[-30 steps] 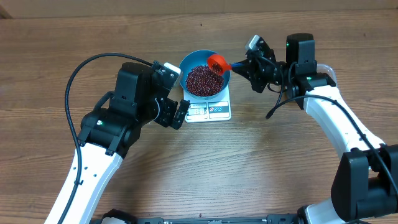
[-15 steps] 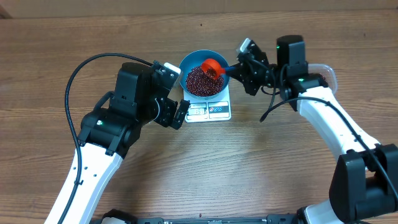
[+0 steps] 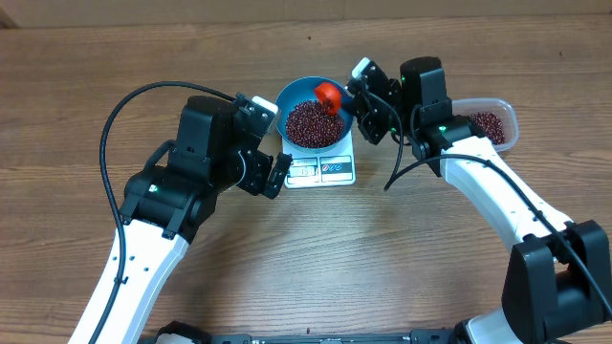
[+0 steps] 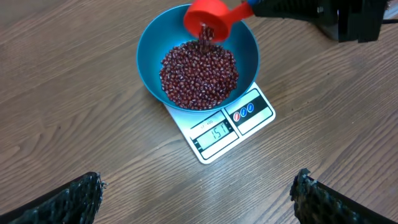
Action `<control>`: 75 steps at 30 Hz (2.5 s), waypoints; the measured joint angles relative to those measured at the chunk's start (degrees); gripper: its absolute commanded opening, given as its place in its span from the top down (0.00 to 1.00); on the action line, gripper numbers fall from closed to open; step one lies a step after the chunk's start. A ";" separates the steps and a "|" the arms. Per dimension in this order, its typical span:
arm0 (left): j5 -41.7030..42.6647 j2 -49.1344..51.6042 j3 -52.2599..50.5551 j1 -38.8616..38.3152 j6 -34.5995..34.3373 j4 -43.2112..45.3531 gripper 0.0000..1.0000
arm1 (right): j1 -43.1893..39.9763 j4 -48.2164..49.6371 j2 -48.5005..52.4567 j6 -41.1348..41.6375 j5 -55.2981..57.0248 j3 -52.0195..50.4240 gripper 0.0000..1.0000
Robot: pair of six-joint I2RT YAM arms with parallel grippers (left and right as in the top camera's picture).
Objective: Scoop item into bowl and weigh 150g on scale
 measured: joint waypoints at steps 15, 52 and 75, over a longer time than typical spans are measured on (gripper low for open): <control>0.00 0.00 0.00 0.00 0.00 0.00 0.00 | 0.39 -0.59 2.89 -2.58 2.71 0.00 0.96; 0.00 0.00 0.00 0.00 0.00 0.00 0.01 | 2.95 2.08 2.89 21.70 -11.93 0.02 0.96; 0.00 0.00 0.00 0.00 0.00 0.00 0.00 | 0.07 3.10 2.89 22.99 -12.39 0.00 0.96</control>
